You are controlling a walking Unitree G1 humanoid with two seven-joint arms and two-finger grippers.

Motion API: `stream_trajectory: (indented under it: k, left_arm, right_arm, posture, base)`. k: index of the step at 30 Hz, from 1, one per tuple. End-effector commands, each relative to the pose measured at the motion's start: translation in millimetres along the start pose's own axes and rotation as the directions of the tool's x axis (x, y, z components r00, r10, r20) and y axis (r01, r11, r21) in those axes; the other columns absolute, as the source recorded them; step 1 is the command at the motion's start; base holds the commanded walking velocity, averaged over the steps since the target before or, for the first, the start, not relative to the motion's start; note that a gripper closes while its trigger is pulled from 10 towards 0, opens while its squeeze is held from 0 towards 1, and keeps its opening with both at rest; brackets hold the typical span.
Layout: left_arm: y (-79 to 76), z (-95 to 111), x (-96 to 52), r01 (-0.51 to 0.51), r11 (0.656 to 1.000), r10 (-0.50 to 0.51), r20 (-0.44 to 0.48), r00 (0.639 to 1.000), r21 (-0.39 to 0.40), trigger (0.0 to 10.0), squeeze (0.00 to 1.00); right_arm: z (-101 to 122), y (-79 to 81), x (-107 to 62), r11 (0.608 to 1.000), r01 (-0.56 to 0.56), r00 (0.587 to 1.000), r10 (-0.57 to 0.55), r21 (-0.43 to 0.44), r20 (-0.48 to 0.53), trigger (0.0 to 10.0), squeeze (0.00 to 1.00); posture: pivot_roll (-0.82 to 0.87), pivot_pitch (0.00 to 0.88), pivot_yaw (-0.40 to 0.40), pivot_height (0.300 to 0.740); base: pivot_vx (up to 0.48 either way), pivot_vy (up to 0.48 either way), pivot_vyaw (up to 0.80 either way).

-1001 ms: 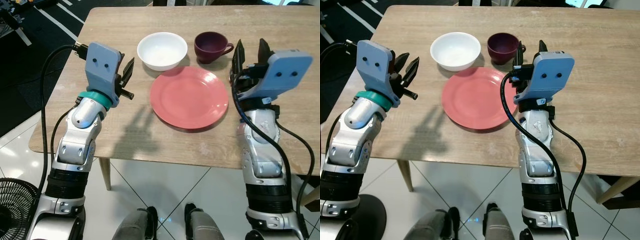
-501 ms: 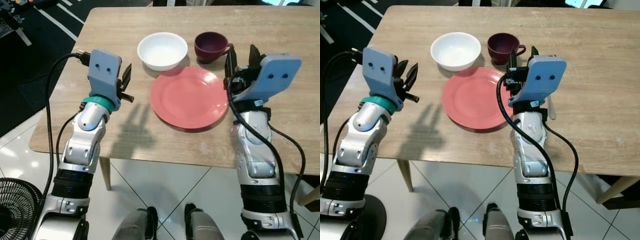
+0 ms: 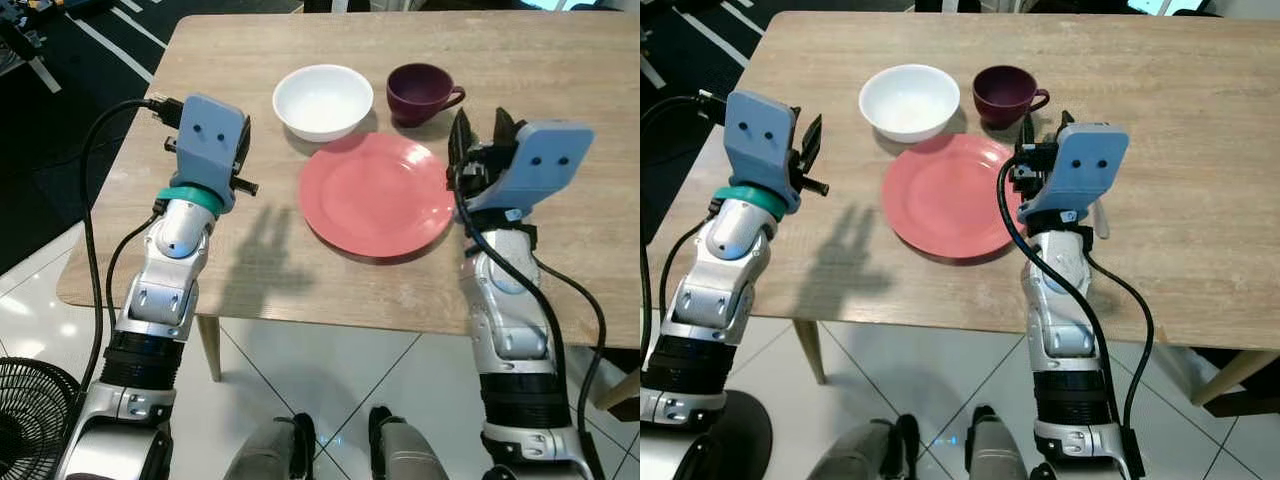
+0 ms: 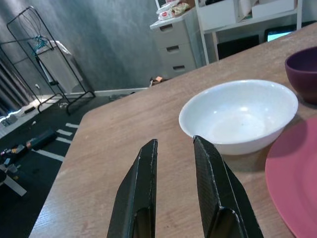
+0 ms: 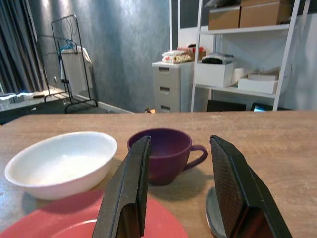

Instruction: Setting the table

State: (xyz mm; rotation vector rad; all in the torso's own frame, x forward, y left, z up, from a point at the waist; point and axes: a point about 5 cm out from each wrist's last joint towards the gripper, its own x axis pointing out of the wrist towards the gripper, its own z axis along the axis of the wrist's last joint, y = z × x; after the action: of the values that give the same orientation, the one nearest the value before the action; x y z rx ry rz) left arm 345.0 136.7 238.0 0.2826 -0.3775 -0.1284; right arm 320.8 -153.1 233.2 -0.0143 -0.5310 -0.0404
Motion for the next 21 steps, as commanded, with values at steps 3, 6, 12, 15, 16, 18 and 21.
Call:
stream_trajectory:
  k: [3,6,12,15,16,18,21]
  left_arm:
    - [1.0,-3.6,-1.1,-0.007,1.000,0.007,-0.011,1.000,0.013,10.0,0.00]
    - [0.6,-4.1,-0.6,-0.010,1.000,0.010,-0.007,1.000,0.017,10.0,0.00]
    - [0.1,-4.2,-0.5,-0.010,1.000,0.010,-0.002,1.000,0.016,10.0,0.00]
    - [0.0,-4.0,-0.5,-0.008,1.000,0.008,-0.001,1.000,0.013,10.0,0.00]
    - [0.0,-4.0,-0.5,-0.007,1.000,0.007,-0.001,1.000,0.013,10.0,0.00]
    - [0.0,-4.0,-0.4,-0.007,1.000,0.007,0.000,1.000,0.013,10.0,0.00]
    - [-0.2,-4.1,-0.3,-0.007,1.000,0.007,0.001,1.000,0.013,10.0,0.00]
  right_arm:
    - [-3.7,0.0,-1.5,1.000,0.003,1.000,-0.003,0.013,-0.018,10.0,0.00]
    - [-4.1,-0.1,-1.2,1.000,0.003,1.000,-0.002,0.012,-0.019,10.0,0.00]
    - [-4.5,0.0,-1.1,1.000,0.003,1.000,-0.002,0.011,-0.020,10.0,0.00]
    - [-4.7,0.1,-1.2,1.000,0.005,1.000,-0.004,0.012,-0.020,10.0,0.00]
    - [-4.9,0.1,-1.2,1.000,0.005,1.000,-0.005,0.011,-0.020,10.0,0.00]
    - [-5.0,0.0,-1.2,1.000,0.006,1.000,-0.006,0.011,-0.020,10.0,0.00]
    - [-5.1,-0.2,-1.2,1.000,0.007,1.000,-0.006,0.010,-0.021,10.0,0.00]
  posture:
    - [-0.06,0.145,0.130,0.740]
    - [-0.06,0.146,0.129,0.740]
    - [-0.06,0.146,0.130,0.740]
    - [-0.06,0.148,0.132,0.740]
    - [-0.06,0.148,0.133,0.740]
    - [-0.06,0.149,0.133,0.740]
    - [-0.06,0.149,0.133,0.740]
  base:
    - [-0.274,0.000,0.00]
    - [-0.390,0.000,0.00]
    - [-0.383,0.000,0.00]
    - [-0.386,0.000,0.00]
    - [-0.382,0.000,0.00]
    - [-0.381,0.000,0.00]
    - [-0.382,0.000,0.00]
